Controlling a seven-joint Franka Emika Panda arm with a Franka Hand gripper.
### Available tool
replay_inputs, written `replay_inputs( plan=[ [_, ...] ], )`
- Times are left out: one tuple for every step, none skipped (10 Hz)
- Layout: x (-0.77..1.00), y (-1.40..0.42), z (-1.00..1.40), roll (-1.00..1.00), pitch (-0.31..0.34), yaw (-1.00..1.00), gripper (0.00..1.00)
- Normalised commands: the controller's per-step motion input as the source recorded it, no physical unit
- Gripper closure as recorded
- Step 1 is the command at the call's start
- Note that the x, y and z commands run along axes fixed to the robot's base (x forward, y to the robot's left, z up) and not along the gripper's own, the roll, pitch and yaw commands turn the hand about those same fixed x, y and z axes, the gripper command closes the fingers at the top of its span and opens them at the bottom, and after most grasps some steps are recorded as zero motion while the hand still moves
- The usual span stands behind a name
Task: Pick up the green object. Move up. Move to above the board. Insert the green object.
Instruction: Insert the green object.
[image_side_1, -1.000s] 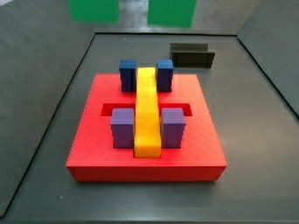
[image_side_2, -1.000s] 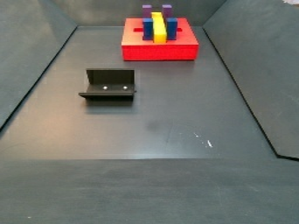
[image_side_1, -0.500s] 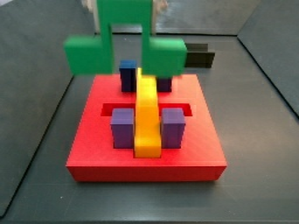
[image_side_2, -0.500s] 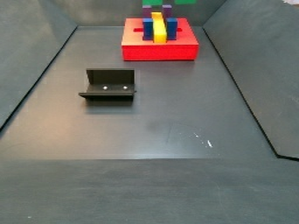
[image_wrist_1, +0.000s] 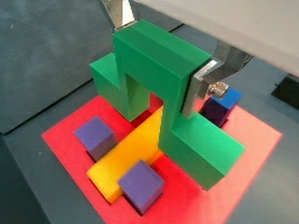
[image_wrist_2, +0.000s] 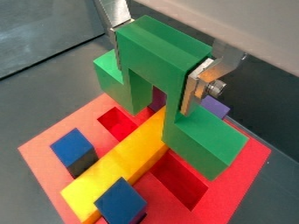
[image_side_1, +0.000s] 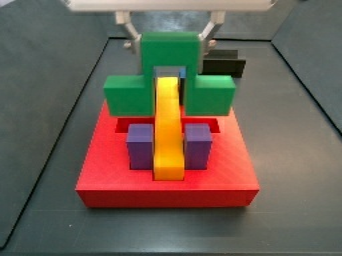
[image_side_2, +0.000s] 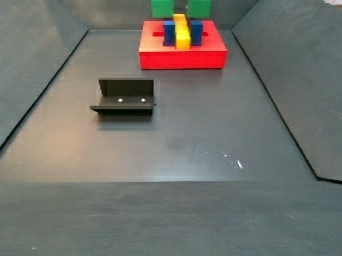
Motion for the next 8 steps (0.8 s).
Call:
replay_inputs(
  plan=[
    [0.00, 0.11, 0.00, 0.22, 0.000, 0.15, 1.00],
    [0.06, 0.44, 0.07, 0.25, 0.030, 0.22, 1.00],
    [0.00, 0.23, 0.02, 0.23, 0.000, 0.22, 1.00],
    [0.00, 0.00, 0.04, 0.18, 0.000, 0.08, 1.00],
    [0.00, 0.00, -0.02, 0.00, -0.010, 0.00, 1.00],
    [0.00, 0.00, -0.27, 0.02, -0.073, 0.00, 1.00],
    [-0.03, 0.00, -0.32, 0.14, -0.067, 0.00, 1.00],
    [-0.03, 0.00, -0.33, 0.15, -0.063, 0.00, 1.00]
  ],
)
